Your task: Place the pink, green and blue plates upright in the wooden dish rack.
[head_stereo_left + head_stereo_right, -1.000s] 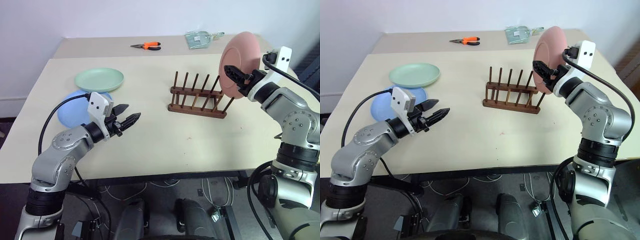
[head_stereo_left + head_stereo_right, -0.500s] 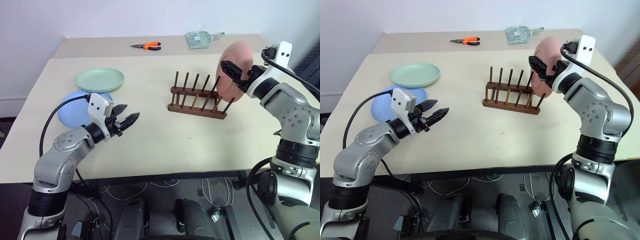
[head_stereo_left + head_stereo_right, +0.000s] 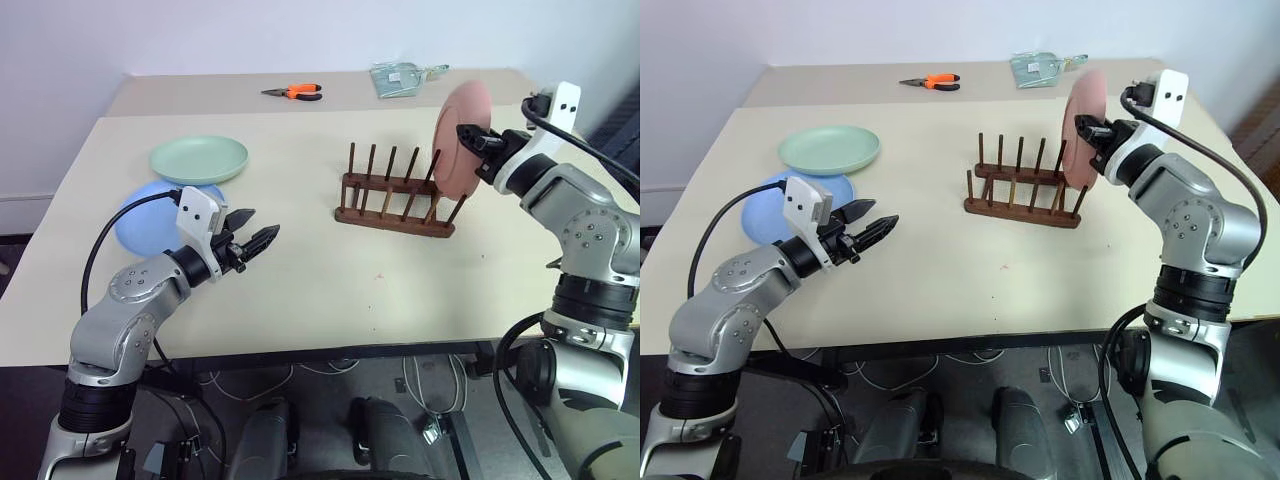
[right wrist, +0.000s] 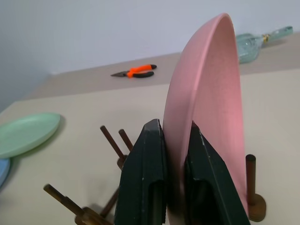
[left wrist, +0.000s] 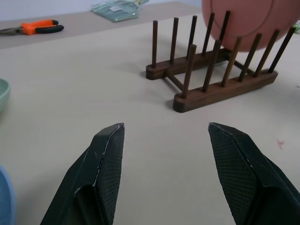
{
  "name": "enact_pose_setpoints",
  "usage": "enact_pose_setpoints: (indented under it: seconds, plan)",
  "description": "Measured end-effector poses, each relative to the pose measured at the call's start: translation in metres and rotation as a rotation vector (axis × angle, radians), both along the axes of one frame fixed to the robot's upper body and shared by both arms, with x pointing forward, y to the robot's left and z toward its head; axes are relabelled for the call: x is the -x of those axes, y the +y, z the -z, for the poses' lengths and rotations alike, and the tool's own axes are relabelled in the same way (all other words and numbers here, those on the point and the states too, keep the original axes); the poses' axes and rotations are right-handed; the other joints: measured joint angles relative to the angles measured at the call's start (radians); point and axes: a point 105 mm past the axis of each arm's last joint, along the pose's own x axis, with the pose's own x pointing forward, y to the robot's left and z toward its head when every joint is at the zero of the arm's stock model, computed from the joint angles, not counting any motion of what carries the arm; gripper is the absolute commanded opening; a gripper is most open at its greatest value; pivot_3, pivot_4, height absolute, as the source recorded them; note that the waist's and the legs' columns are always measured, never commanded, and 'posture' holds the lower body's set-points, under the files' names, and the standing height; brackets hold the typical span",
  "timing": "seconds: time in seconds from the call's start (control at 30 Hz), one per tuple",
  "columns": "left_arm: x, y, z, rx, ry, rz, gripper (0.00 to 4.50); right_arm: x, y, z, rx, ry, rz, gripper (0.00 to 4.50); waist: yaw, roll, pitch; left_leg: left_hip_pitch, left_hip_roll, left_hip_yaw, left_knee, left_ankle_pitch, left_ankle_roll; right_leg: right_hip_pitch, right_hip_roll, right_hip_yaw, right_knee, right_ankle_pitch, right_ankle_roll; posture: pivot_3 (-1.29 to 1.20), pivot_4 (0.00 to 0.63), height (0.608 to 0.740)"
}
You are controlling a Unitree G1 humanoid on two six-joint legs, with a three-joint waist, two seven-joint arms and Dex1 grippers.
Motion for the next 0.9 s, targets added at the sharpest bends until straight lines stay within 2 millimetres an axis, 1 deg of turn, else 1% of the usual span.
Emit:
enact_pose_setpoints:
  seconds: [0.1, 0.3, 0.6, 0.7, 0.77, 0.9]
  plan:
    - [0.0, 0.0, 0.0, -0.002, -0.001, -0.004, 2.93, -0.001, 0.0, -0.003, -0.023, 0.006, -0.012, 0.04, 0.0, 0.0, 0.0, 0.0, 0.0, 0.0, 0.0, 0.0, 0.0, 0.0, 0.0, 0.0, 0.0, 0.0, 0.0, 0.0, 0.15, 0.74]
    - [0.0, -0.001, 0.001, 0.004, 0.0, -0.001, 2.93, 0.0, -0.005, -0.016, -0.082, -0.013, -0.018, 0.04, -0.001, 0.0, 0.0, 0.0, 0.0, 0.0, 0.0, 0.0, 0.0, 0.0, -0.001, 0.0, 0.0, 0.0, 0.0, 0.0, 0.15, 0.74]
    - [-0.001, -0.001, 0.002, 0.005, 0.004, -0.004, 2.93, -0.001, -0.011, -0.013, -0.13, 0.0, -0.019, 0.04, 0.0, 0.0, 0.0, 0.0, 0.0, 0.0, 0.0, 0.0, 0.0, 0.0, 0.0, 0.0, 0.0, 0.0, 0.0, 0.0, 0.15, 0.74]
    - [-0.001, -0.001, 0.002, 0.005, 0.004, -0.002, 2.93, 0.0, -0.012, -0.016, -0.154, -0.004, -0.028, 0.04, -0.001, 0.0, 0.0, 0.0, 0.0, 0.0, 0.0, 0.0, 0.0, 0.0, -0.001, 0.0, 0.0, 0.0, 0.0, 0.0, 0.15, 0.74]
    - [-0.001, -0.001, 0.002, 0.005, 0.004, 0.0, 2.93, 0.001, -0.011, -0.026, -0.167, -0.016, -0.035, 0.04, -0.001, 0.001, 0.0, 0.0, 0.0, 0.0, 0.0, 0.0, 0.0, 0.0, -0.001, 0.0, 0.0, 0.0, 0.0, 0.0, 0.15, 0.74]
    - [-0.001, -0.001, 0.002, 0.004, 0.004, 0.001, 2.93, 0.008, -0.012, -0.055, -0.199, -0.062, -0.04, 0.04, 0.0, 0.001, 0.0, 0.0, 0.001, 0.0, 0.0, 0.0, 0.0, 0.0, -0.001, 0.0, 0.0, 0.0, 0.0, 0.0, 0.15, 0.74]
